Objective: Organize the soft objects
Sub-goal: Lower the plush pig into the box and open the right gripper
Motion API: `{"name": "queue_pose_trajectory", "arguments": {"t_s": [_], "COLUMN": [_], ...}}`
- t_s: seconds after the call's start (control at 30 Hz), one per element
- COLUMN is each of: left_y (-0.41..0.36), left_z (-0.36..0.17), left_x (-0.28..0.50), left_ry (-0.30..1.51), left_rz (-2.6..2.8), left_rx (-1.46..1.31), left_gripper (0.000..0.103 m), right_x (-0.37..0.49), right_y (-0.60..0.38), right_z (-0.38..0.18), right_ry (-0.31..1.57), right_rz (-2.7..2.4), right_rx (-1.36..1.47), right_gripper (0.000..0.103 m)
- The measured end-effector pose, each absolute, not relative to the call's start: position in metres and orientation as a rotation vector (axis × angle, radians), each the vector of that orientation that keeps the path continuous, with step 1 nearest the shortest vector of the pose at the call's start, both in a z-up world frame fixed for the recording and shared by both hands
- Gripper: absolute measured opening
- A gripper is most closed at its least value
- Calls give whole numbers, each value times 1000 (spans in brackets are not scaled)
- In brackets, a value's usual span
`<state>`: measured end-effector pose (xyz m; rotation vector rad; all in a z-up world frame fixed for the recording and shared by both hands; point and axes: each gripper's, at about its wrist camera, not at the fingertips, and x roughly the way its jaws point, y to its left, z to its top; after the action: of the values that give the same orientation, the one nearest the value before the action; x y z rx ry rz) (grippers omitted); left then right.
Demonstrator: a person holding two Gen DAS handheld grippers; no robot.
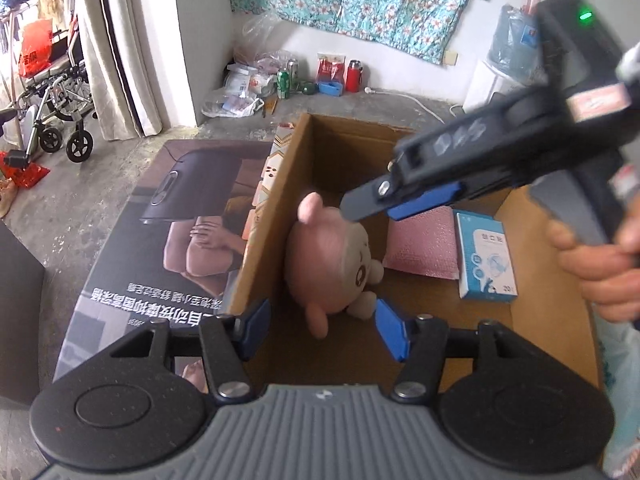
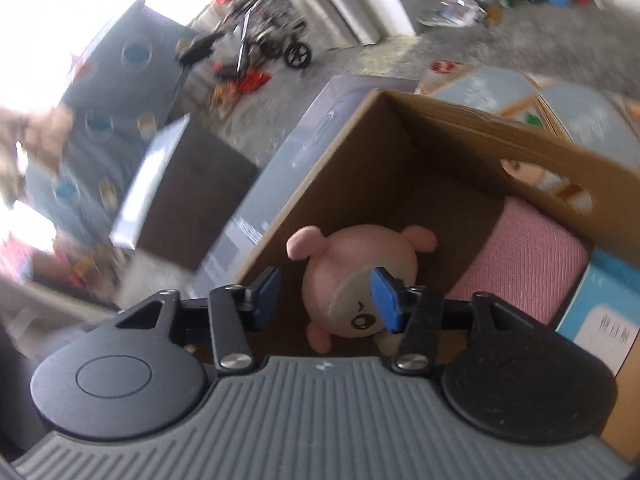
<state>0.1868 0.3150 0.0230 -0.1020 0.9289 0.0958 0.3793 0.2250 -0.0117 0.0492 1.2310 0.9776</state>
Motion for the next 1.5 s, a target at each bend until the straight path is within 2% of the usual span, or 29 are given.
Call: {"name": "queue_pose_trajectory", "arguments": {"t_s": [0.17, 0.3, 0.53, 0.6, 0.67, 1.03, 1.4, 1.5], "left_y": [331, 346, 364, 370, 374, 376, 372, 368], "left_z": [37, 45, 42, 40, 38, 33, 30, 32], "left_x": [159, 138, 123, 122, 122, 119, 119, 118], "left_ry": [896, 866, 850, 856, 862, 867, 878, 869], "left_rz": [111, 146, 208, 209, 216, 220, 210, 206], "left_rx": [-109, -123, -142, -162, -176, -194, -211, -203], "left_gripper": [60, 60, 60, 60, 60, 60, 60, 60], "right_x": [374, 373, 355, 351, 349, 364, 385, 380], "right_y": [238, 243, 265, 270, 273, 258, 243, 242], "right_z": [-18, -27, -48, -55, -59, -53, -60, -53], "right_ry": [1191, 1196, 1228, 1223, 1207, 1082, 1020, 1004], "right_rz": [997, 1035, 1087, 1079, 1057, 992, 915, 891], "right_rx": [-142, -200, -313, -354, -382, -406, -364, -383], "right_gripper": [81, 87, 88, 85, 78, 67, 67, 72]}}
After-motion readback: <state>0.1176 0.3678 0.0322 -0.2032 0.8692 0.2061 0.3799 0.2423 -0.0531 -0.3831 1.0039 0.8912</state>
